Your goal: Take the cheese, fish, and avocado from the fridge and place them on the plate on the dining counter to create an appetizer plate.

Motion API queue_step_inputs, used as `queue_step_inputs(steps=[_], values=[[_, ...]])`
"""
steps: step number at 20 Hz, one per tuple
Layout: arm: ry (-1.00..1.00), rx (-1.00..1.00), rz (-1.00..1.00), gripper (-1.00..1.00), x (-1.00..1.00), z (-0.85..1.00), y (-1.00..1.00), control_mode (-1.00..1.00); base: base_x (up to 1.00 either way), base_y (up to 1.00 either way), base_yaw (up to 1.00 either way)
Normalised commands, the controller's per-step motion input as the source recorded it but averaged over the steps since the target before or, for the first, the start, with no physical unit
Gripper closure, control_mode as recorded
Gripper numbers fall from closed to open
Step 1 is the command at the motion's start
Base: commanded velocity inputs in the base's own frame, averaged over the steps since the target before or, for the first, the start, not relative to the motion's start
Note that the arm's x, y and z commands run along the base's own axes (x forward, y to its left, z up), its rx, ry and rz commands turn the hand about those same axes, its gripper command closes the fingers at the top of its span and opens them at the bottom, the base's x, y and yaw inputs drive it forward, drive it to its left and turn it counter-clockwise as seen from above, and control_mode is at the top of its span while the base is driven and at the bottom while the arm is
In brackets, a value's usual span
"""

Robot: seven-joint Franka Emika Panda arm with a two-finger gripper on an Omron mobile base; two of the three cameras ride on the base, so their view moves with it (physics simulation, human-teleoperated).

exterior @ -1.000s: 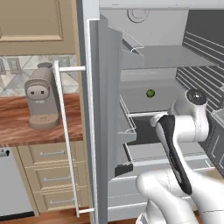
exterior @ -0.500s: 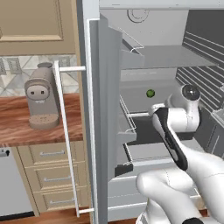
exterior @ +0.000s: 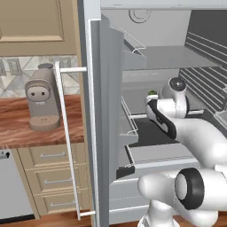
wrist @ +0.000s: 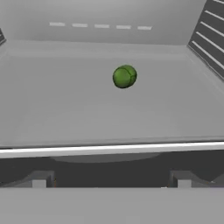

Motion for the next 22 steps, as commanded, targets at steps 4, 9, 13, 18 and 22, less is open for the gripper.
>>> queue_step_inputs(steps=[4, 9, 13, 18, 22], values=[[0.00, 0.00, -0.07, -1.00, 0.77, 0.00, -0.23, -1.00, 0.00, 0.00, 0.00], [-0.01, 0.00, -0.05, -1.00, 0.63, -0.07, -0.26, -1.00, 0.00, 0.00, 0.00], [0.00, 0.00, -0.05, -1.00, 0.67, -0.11, -0.23, -1.00, 0.00, 0.00, 0.00], [0.00, 0.00, -0.05, -1.00, 0.52, -0.24, -0.17, -1.00, 0.00, 0.00, 0.00], [0.00, 0.00, -0.05, -1.00, 0.53, -0.25, -0.12, -1.00, 0.00, 0.00, 0.00]])
